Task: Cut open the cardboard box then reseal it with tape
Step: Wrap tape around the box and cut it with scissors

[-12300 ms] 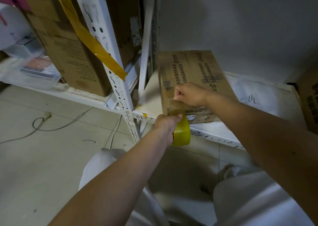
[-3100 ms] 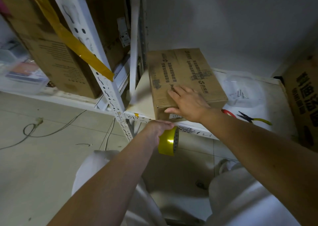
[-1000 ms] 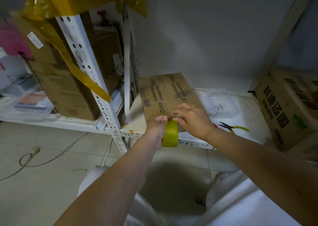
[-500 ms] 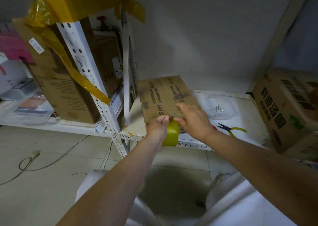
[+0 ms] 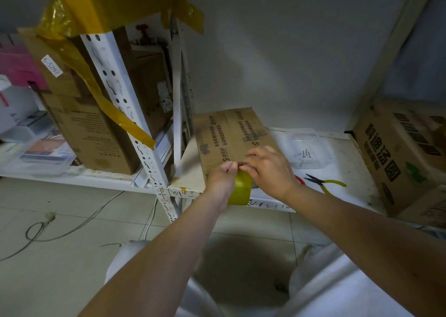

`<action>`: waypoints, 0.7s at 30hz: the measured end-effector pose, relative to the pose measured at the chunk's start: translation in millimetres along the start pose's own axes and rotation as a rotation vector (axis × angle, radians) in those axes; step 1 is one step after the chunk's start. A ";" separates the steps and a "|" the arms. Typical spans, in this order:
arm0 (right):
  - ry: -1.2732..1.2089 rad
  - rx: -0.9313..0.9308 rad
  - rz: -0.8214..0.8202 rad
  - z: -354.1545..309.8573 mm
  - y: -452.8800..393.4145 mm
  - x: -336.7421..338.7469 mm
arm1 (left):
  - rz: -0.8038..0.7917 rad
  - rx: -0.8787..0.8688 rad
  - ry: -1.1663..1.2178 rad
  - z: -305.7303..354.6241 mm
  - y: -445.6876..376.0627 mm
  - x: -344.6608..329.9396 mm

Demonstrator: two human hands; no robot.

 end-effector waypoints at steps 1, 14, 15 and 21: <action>-0.003 -0.005 -0.005 -0.8 -0.1 0.0 | -0.001 -0.004 -0.002 0.8 1.4 0.7; -0.089 -0.253 -0.133 -4.7 -5.4 0.0 | -0.022 -0.013 -0.023 4.6 3.7 0.1; -0.075 -0.252 -0.147 -5.9 -4.8 -0.2 | -0.034 -0.009 -0.016 4.7 3.4 -1.3; -0.041 -0.295 -0.207 0.7 0.9 -0.1 | -0.100 0.092 0.036 6.0 0.2 -4.9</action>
Point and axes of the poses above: each hand's wrist, its own y-axis away from the middle knuckle, its own x-axis out of the back of the hand, z = x × y, the point moved 1 cm from there along -y, towards the middle knuckle, and after that the axes turned 10 degrees about z, right-handed, at the moved point
